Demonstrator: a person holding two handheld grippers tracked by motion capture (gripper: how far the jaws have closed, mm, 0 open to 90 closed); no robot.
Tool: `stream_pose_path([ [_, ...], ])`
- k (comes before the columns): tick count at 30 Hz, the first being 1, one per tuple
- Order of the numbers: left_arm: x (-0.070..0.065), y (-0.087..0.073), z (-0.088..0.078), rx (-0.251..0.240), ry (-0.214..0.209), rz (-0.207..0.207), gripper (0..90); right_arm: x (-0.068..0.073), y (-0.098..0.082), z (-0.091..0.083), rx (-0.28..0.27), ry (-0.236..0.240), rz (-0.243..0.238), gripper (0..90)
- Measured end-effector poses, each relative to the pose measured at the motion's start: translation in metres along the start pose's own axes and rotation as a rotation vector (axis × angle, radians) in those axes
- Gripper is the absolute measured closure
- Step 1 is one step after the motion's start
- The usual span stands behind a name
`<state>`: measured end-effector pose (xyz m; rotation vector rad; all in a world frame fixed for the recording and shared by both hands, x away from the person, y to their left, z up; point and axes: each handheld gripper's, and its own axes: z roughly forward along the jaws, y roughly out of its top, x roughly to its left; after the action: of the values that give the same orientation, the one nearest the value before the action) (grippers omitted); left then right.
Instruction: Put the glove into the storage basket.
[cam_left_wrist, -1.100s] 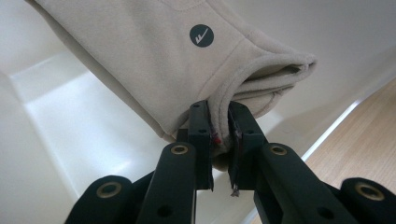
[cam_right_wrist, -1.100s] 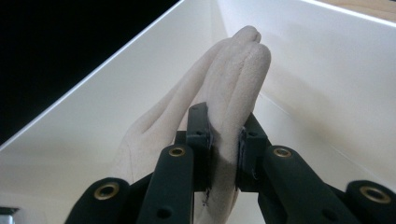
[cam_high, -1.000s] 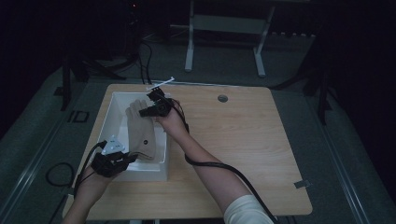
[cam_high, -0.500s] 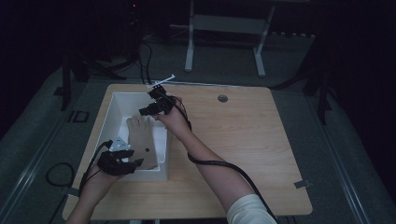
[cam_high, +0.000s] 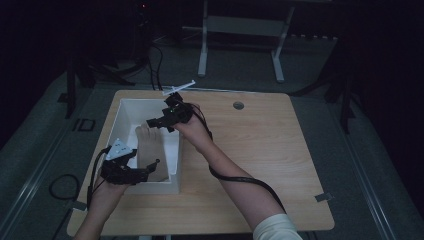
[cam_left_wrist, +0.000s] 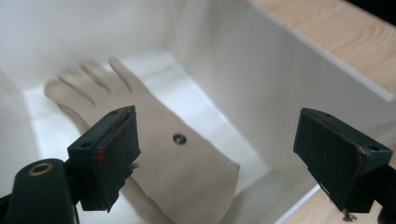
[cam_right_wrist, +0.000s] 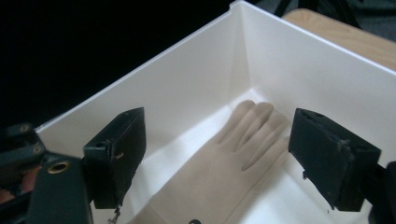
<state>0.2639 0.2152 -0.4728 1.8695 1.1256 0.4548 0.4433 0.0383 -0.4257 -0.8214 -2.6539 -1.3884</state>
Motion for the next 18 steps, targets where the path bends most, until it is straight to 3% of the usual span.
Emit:
stream_pose_path([
  [5, -0.006, 0.01, -0.008, -0.049, -0.024, -0.011, 14.8, 0.003, -0.004, -0.014, -0.03, 0.005, -0.024, 18.7],
  [10, -0.017, 0.017, -0.01, -0.071, -0.046, 0.005, 14.8, 0.005, -0.009, -0.027, -0.047, -0.01, -0.051, 18.2],
  [14, -0.032, 0.025, -0.009, -0.095, -0.08, 0.026, 14.8, 0.006, -0.018, -0.046, -0.062, -0.033, -0.083, 17.7],
  [18, -0.046, 0.031, -0.006, -0.107, -0.098, 0.048, 14.8, 0.003, -0.028, -0.064, -0.084, -0.038, -0.083, 17.2],
])
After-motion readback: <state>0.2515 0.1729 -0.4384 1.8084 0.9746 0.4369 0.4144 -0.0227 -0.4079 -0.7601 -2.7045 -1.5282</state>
